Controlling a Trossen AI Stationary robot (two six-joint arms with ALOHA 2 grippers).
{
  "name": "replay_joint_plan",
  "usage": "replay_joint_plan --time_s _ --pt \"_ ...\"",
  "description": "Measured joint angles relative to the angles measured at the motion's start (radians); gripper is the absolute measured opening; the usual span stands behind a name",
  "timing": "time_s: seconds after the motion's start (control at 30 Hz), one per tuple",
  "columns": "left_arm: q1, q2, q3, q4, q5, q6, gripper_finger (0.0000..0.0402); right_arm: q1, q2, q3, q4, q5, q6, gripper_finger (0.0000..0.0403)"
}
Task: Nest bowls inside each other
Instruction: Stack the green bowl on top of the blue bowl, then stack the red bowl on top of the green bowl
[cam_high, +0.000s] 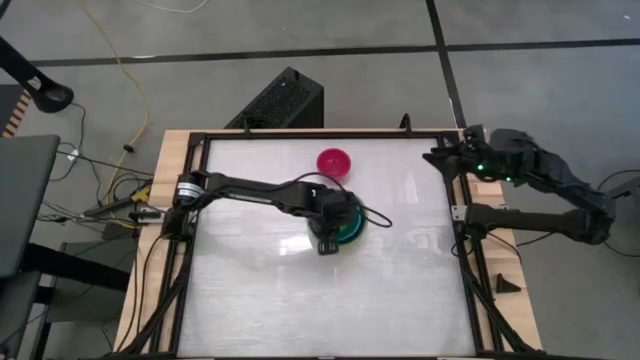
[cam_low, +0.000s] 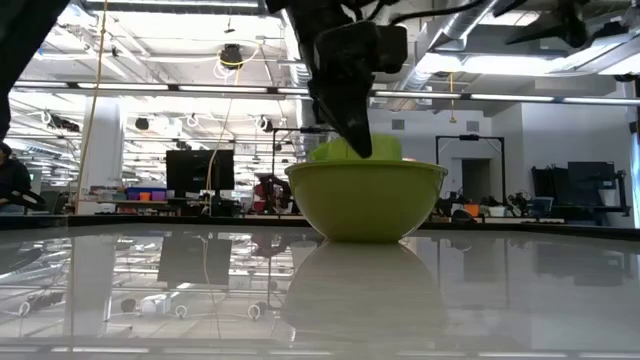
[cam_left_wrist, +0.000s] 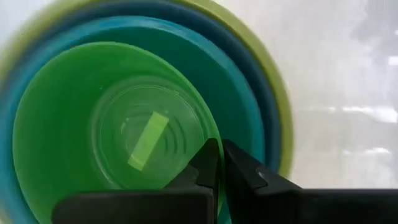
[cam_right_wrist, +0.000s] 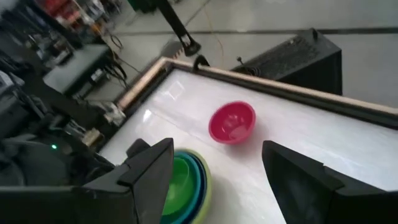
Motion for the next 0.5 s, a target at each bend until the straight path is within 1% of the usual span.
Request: replay_joint_plan --time_s 0.1,0.2,0.27,0.33,0.5 --pt "-0.001 0.003 -0.002 -0.001 0.040 -0.001 0.0007 0.000 0.002 -0.021 0.027 -0.010 0.001 0.0279" --pt "-0.001 -0.011 -0.005 0.035 0.047 -0.006 0.0036 0.000 0.000 -0.071 0.068 -0.036 0.003 0.0279" --pt "0.000 -0.036 -0.006 0.073 0.047 -0.014 0.0067 -0.001 0.001 -0.110 0.109 -0.051 0.007 0.0279" --pt "0.006 -0.063 -0.004 0.114 0.040 -0.026 0.0107 0.000 0.001 -0.154 0.135 -0.066 0.018 0.0279" --pt "0.041 -0.098 -0.005 0.116 0.018 -0.083 0.0213 -0.001 -0.001 -0.262 0.242 -0.114 0.047 0.0279"
